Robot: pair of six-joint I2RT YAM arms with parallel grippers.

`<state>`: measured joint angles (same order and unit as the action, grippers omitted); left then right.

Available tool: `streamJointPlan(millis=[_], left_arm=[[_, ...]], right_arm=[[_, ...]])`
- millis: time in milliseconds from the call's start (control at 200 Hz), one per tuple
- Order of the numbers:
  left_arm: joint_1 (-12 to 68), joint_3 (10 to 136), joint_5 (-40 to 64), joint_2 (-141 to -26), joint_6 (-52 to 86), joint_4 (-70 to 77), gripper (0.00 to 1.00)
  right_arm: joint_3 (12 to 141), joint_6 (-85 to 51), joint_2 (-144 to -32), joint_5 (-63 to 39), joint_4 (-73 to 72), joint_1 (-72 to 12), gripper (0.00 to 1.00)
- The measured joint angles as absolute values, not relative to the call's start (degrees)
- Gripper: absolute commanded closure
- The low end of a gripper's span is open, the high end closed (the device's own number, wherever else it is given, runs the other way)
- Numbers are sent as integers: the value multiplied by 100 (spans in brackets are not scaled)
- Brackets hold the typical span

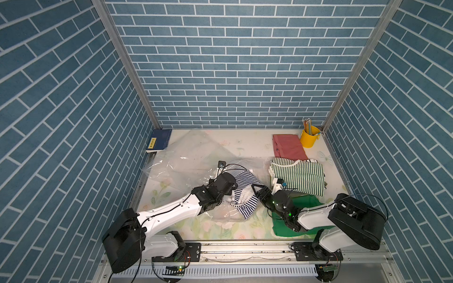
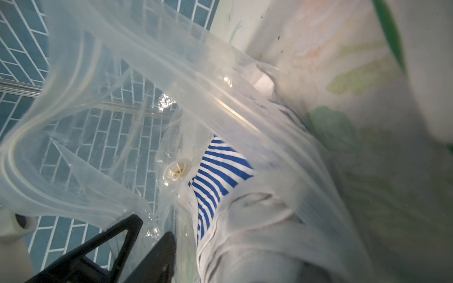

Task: Take the tank top out of the vacuum bag
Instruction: Take out the tank top from the vacuum bag.

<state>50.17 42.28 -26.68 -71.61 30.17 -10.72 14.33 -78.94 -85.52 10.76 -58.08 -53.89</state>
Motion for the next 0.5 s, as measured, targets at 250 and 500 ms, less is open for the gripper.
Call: streamJointPlan(millis=[250,500], left_arm=[[5015,4147,-2563,-7140,3020,-1009,100],[5015,4132,-2547,-7122,3020,-950,100]], right_arm=[[2226,-7428,-8932,552,-5675,-5068,40],[2528,-7118,-9367,255,-5402,-4915,100]])
